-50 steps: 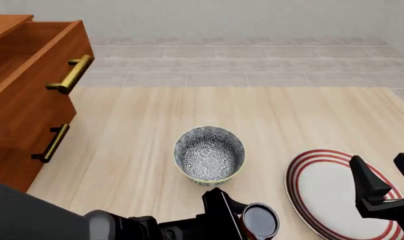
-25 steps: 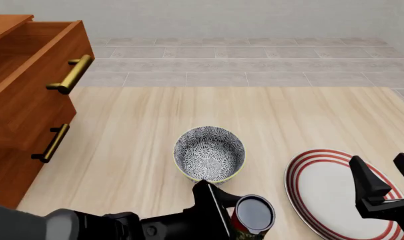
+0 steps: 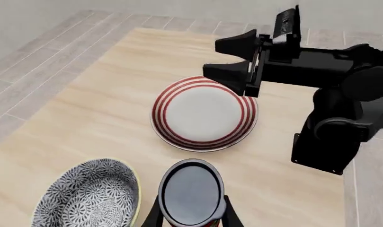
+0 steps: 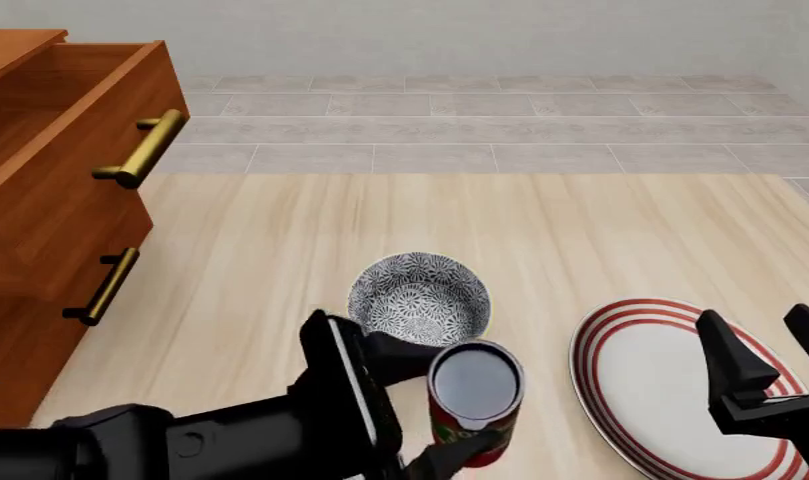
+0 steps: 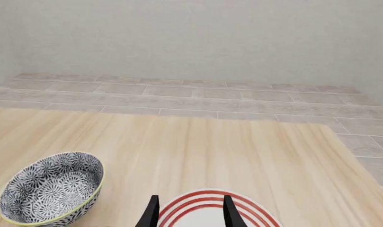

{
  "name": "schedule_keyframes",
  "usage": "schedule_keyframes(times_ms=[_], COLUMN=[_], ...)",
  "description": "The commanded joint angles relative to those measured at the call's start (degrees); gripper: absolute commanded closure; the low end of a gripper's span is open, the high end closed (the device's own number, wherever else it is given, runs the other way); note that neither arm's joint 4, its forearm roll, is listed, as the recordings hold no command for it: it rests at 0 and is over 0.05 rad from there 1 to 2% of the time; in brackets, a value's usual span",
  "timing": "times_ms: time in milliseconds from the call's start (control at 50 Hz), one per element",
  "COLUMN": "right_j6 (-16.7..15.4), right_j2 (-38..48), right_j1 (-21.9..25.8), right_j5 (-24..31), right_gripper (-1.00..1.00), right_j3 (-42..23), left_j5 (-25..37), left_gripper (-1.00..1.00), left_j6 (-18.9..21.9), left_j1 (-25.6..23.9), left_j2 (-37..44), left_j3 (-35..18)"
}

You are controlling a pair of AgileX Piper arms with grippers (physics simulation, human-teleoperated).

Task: Put the ketchup in the top drawer of the cabinet.

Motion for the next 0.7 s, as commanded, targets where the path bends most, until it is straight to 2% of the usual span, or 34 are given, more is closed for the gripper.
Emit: schedule_keyframes(times_ms=[20, 80, 160, 240, 360, 380, 620, 660, 700], right_j6=[0.1, 0.2, 0.1, -0.5, -0.7, -0.8, -0.4, -0.4, -1.2], right_j2=[-0.1, -0.6, -0.4, -0.5, 0.1, -0.2, -0.3, 0.2, 0.1], right_j1=[0.1, 0.2, 0.3, 0.2, 0.4, 0.4, 0.5, 0.6, 0.8], right_j5=[0.1, 0.4, 0.2, 0.4, -0.2, 0.1, 0.2, -0.2, -0.1], right_gripper=[-1.0, -1.0, -1.0, -1.0, -1.0, -1.0, -1.0, -1.0, -1.0], right_j3=[0.0, 0.0, 0.0, 0.0, 0.0, 0.0, 0.0, 0.0, 0.0], left_j5=[4.3, 6.1, 7.9, 13.0, 19.1, 21.4, 31.9, 33.3, 34.7], left_gripper=[1.0, 1.0, 1.0, 1.0, 1.0, 1.0, 1.0, 1.0, 1.0], left_j6=[0.2, -0.7, -0.1, -0.8, 0.6, 2.2, 1.4, 2.4, 1.9], left_j1=[0.9, 1.9, 2.8, 4.3, 5.4, 6.8, 11.0, 12.4, 13.3], left_j2=[-9.0, -12.6, -16.6, -22.5, -28.0, -30.0, -39.1, -41.1, -41.9], left_j3=[1.3, 1.9, 2.4, 2.2, 1.7, 1.4, -0.8, -1.0, -1.5])
